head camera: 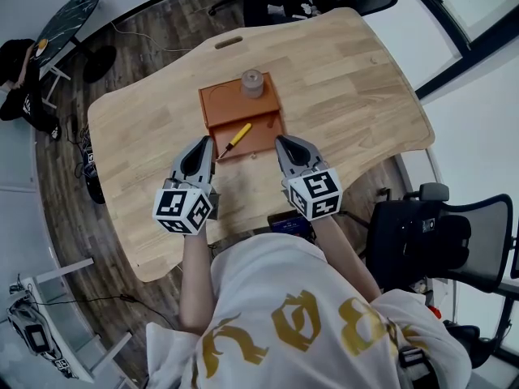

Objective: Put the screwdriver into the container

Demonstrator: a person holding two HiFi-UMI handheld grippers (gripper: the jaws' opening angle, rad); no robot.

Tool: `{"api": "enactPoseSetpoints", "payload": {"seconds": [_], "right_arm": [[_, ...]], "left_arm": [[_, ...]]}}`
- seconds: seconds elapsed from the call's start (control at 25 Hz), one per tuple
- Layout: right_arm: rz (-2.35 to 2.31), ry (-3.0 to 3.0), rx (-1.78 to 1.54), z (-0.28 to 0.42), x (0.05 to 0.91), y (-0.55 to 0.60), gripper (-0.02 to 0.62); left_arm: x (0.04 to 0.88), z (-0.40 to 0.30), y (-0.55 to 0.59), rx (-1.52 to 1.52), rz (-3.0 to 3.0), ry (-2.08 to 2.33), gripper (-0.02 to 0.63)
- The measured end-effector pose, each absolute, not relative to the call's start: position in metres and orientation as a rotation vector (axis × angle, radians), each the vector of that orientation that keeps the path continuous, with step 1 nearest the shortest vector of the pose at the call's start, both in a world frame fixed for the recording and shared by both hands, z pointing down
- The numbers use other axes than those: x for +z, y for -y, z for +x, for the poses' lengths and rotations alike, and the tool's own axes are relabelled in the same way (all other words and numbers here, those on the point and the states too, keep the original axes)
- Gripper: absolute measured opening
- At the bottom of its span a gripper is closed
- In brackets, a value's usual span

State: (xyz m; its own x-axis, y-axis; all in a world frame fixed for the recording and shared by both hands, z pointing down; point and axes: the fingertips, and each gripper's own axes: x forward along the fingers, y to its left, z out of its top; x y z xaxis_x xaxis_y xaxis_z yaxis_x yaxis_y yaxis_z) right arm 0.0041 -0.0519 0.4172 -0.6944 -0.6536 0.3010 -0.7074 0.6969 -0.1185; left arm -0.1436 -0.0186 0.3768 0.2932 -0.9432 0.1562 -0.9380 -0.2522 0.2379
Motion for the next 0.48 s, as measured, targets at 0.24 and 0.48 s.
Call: {"api": "enactPoseSetpoints", "payload": {"seconds": [0.24,0.48], "right_arm": [[1.078,2.675,0.326,0.0037,0.4163,0.0522,0.011],[1.075,2.677,0.328,0.0006,0.4152,0.0519,0.011]], "left_arm": [[0.3821,-0.1463,0.0189,-0.028,2.261,1.718,0.011],[0.3859,-0.1458,0.0171,0.028,2.269,1.729,0.011]]}}
